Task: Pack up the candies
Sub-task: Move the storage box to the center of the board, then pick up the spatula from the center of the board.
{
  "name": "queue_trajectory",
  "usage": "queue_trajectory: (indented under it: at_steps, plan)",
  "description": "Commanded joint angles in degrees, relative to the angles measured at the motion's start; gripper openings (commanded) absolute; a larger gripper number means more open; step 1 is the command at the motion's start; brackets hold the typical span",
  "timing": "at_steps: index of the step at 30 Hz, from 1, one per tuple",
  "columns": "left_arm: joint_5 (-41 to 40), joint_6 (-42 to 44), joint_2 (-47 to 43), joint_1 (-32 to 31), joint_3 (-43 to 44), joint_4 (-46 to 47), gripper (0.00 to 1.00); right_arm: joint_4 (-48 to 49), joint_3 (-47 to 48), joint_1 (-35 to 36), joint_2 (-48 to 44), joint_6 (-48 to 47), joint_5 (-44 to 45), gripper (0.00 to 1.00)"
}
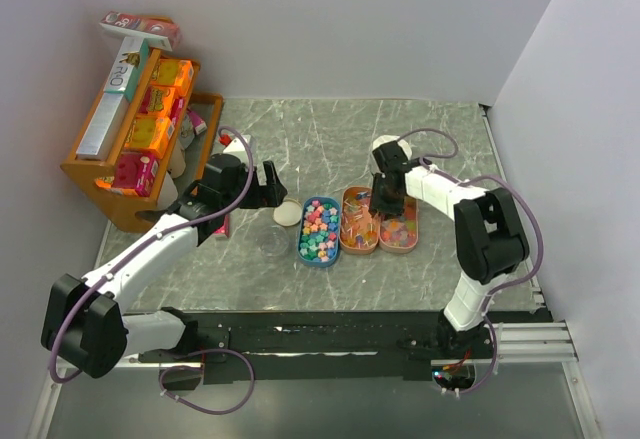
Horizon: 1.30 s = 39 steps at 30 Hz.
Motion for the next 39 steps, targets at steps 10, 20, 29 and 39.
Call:
queue_trajectory:
  at_steps: [10,20,29,39]
  plan:
    - [0.3,0.4,-0.2,-0.2,1.9,2.0,0.97,-6.2,1.5,-4.0,-15.6,8.4,10.2,0.66]
    - [-0.4,0.4,-1.7,-0.1,1.1,1.7,0.97,-7.1,9.0,-19.9,-7.6,12.5,8.2,0.85]
    - [-0.4,-0.4,-1.8,-0.2,1.9,0.8,0.96,-11.0,25.4,-20.1,9.0,17.1,8.1,0.94]
    - [-0.6,0.1,-0.3,-0.2,3.3,0.2,0.97,-9.0,22.6,-20.1,13.1,17.5,5.8,0.76]
